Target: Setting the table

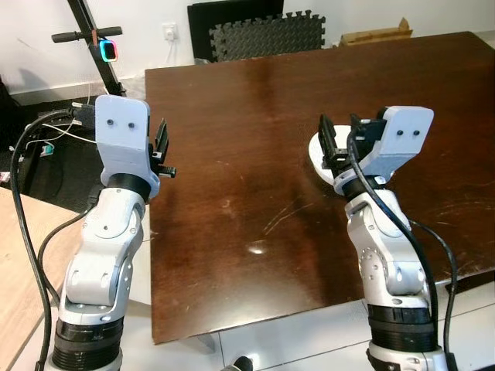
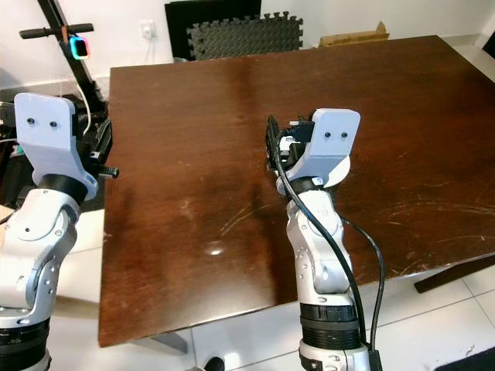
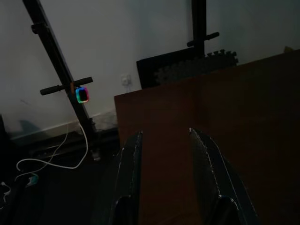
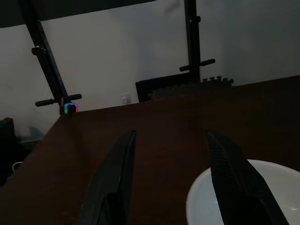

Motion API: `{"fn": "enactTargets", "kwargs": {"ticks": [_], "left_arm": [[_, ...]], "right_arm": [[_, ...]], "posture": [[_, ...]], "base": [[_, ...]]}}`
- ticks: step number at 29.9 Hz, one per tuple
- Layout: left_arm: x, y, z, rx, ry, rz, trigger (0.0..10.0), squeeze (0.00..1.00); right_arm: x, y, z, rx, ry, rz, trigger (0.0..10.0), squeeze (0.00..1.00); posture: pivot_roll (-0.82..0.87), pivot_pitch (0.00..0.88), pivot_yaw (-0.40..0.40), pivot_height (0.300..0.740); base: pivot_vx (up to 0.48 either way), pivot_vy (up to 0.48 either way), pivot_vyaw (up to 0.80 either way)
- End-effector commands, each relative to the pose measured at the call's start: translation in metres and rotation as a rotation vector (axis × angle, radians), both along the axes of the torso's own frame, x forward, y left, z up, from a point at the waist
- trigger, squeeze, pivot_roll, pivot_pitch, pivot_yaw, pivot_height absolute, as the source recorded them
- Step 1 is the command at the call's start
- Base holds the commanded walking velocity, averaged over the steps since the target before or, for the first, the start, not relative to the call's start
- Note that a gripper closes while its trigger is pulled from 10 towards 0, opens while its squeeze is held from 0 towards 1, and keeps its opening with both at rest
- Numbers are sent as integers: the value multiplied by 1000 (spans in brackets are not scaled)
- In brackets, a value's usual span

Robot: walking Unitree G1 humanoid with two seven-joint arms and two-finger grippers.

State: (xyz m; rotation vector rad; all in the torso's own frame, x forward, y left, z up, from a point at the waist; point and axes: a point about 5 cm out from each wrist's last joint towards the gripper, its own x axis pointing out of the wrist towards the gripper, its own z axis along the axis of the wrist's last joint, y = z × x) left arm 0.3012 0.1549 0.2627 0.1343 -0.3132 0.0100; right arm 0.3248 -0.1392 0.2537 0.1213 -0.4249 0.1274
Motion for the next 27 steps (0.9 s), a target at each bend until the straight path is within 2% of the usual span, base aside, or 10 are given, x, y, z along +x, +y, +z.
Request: {"fn": "enactTargets", "kwargs": {"ticks": [1,13,24,27], "left_arm": [[1,0,-7,4,35,0,10000,0],[4,-2,-9,17,49,-4,10000,0],[4,-2,-10,17,56,-2,10000,0],[4,-2,-11,17,57,-2,10000,0]], "right_arm": [[-1,1,-2,10,5,9,10000,0],[-1,-1,-2,21,12,0,10000,0],[2,-4,-4,30,36,-22,10000,0],[2,-4,-4,30,32,-21,10000,0]], "posture": [[56,118,89,740],[50,113,93,740],[53,116,92,740],[53,116,92,740]], "base": [[0,0,0],[0,0,0],[0,0,-800],[0,0,0]]}}
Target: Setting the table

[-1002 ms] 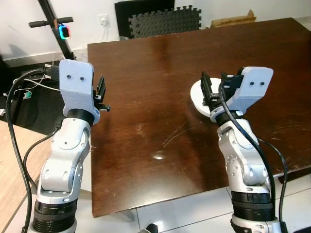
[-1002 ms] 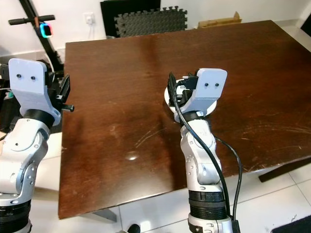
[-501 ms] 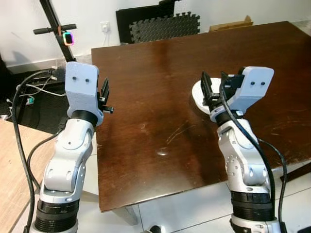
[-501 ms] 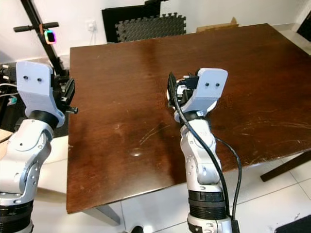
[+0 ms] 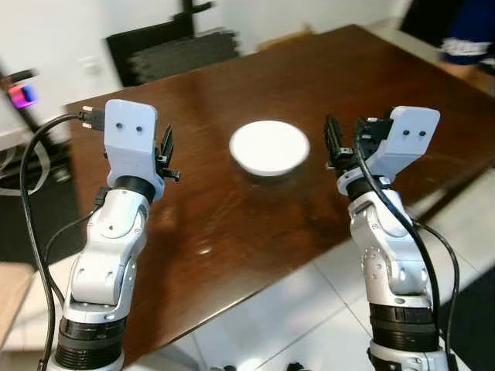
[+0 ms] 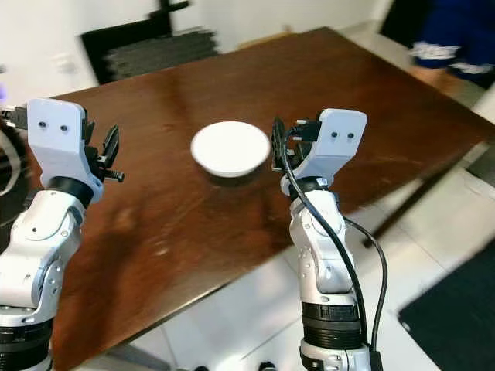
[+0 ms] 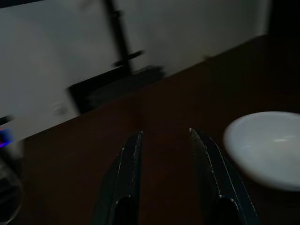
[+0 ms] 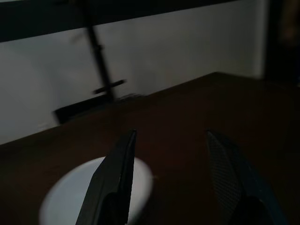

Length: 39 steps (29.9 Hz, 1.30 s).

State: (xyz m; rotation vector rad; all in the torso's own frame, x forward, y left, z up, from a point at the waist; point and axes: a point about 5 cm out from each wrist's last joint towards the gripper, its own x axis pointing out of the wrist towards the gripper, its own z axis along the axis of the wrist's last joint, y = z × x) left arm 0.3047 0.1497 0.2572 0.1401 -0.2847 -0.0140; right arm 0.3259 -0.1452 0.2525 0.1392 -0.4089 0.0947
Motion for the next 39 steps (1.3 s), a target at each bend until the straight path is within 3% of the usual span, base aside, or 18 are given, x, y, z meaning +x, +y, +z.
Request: {"fn": "enactTargets", "kwargs": {"ticks": [1,9,27,39], "left_arm": [[0,4,-5,8,28,19,10000,0],[2,1,-10,30,55,-1,10000,0],[2,0,-12,29,72,2,10000,0],[3,4,-14,-11,90,24,10000,0]], "right_arm": [[0,2,-3,0,11,3,10000,0],[0,3,-3,-5,10,5,10000,0],[-1,4,-3,-10,10,9,10000,0],[-1,5,-4,-12,10,12,10000,0]], "posture": [[53,117,93,740],[50,117,95,740],[49,123,94,740],[48,123,96,740]], "base": [[0,0,0],[0,-33,0],[0,-444,0],[0,0,0]]}}
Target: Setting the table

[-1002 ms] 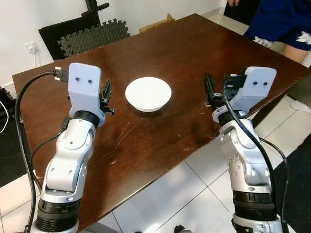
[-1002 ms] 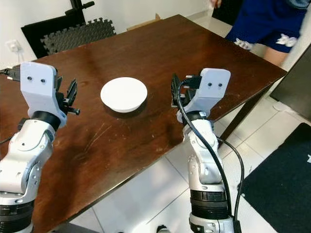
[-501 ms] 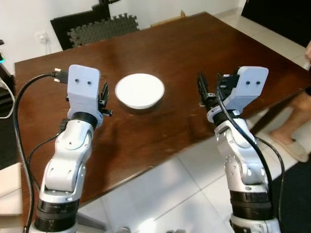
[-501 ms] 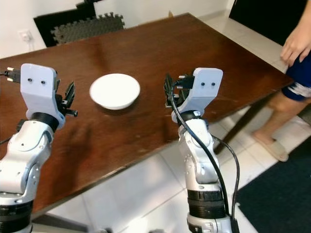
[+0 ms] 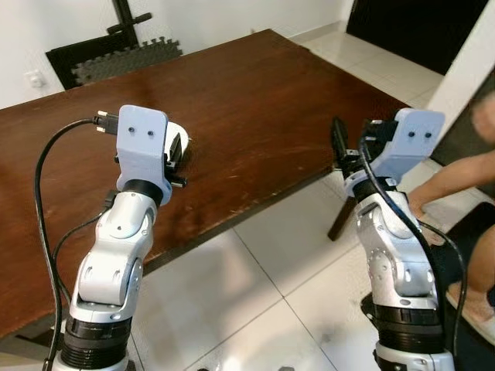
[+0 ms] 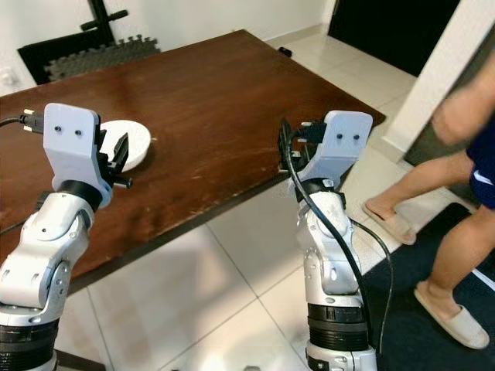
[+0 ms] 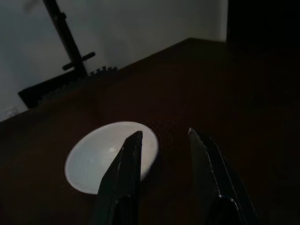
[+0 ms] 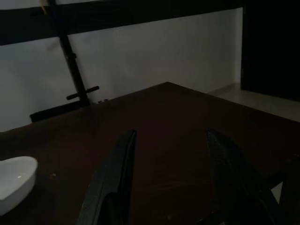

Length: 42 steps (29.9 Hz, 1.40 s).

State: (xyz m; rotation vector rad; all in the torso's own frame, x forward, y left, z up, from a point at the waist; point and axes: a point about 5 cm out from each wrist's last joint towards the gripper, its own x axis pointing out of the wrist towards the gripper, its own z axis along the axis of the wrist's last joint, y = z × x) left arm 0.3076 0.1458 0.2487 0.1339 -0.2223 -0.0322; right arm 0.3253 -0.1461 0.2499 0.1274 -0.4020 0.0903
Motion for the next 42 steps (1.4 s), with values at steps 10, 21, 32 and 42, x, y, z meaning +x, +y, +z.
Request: {"fn": "enactTargets", "kwargs": {"ticks": [10,21,32,42], "left_arm": [[1,8,-5,-5,30,39,10000,0],[0,9,-13,-1,57,39,10000,0],[-4,6,-23,-5,89,26,10000,0],[-5,5,-23,-10,87,16,10000,0]], "right_arm": [[-1,5,-1,-4,2,17,10000,0],[0,5,-6,-18,16,17,10000,0],[1,1,-14,-5,48,1,10000,0],[1,1,-16,-6,56,0,10000,0]], "posture": [[49,120,98,740],[50,119,95,740],[50,118,93,740],[52,123,92,740]], "base": [[0,0,0],[0,0,0],[0,0,0],[0,0,0]]}}
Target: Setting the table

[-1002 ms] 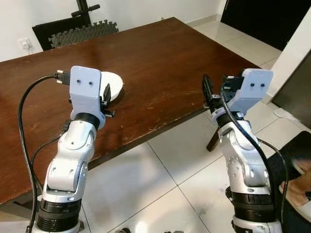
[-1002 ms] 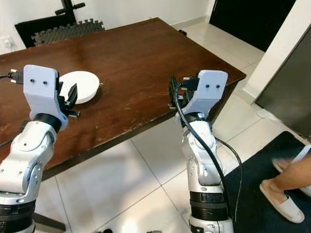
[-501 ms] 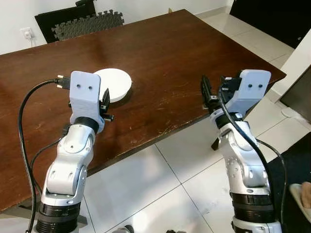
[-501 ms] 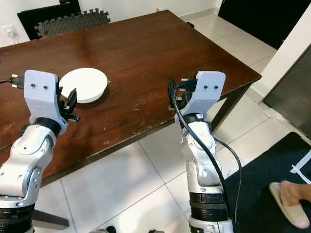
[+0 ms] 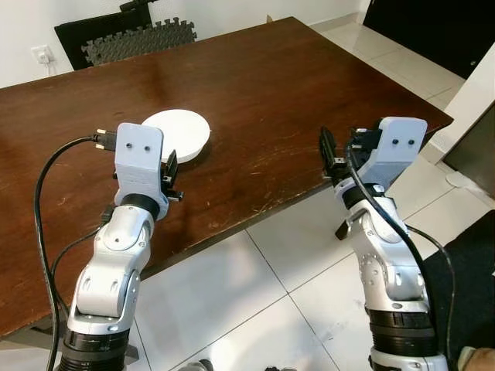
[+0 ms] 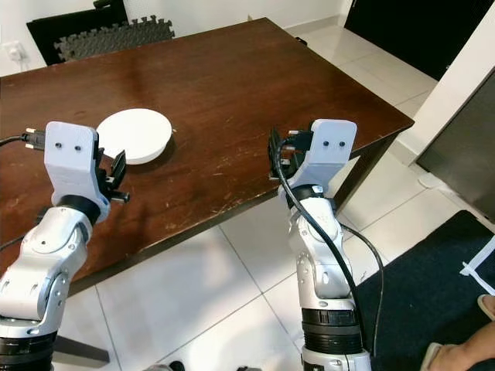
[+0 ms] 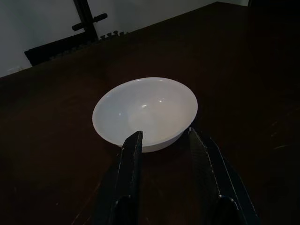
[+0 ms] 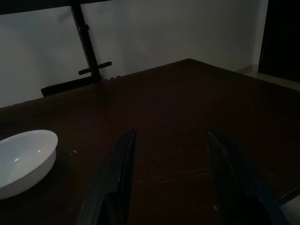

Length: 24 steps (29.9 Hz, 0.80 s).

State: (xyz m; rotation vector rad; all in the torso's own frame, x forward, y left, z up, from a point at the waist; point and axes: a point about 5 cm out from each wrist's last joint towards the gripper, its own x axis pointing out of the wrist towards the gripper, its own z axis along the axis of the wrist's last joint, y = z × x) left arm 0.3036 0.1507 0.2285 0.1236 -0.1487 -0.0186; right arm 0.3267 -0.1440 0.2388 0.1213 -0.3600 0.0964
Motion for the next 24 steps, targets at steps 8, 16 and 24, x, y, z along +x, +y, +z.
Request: {"fn": "enactTargets", "kwargs": {"ticks": [8,16,24], "left_arm": [[-1,1,-2,0,10,7,10000,0],[-1,2,-1,-1,6,12,10000,0],[-1,2,-1,0,5,13,10000,0]], "right_arm": [[0,-1,-5,2,15,-9,10000,0],[0,-1,-5,3,14,-9,10000,0],[0,-1,-6,3,14,-11,10000,0]], "posture": [[54,123,92,740],[54,123,92,740],[53,123,93,740]], "base": [[-414,0,0],[-414,0,0],[-389,0,0]]}}
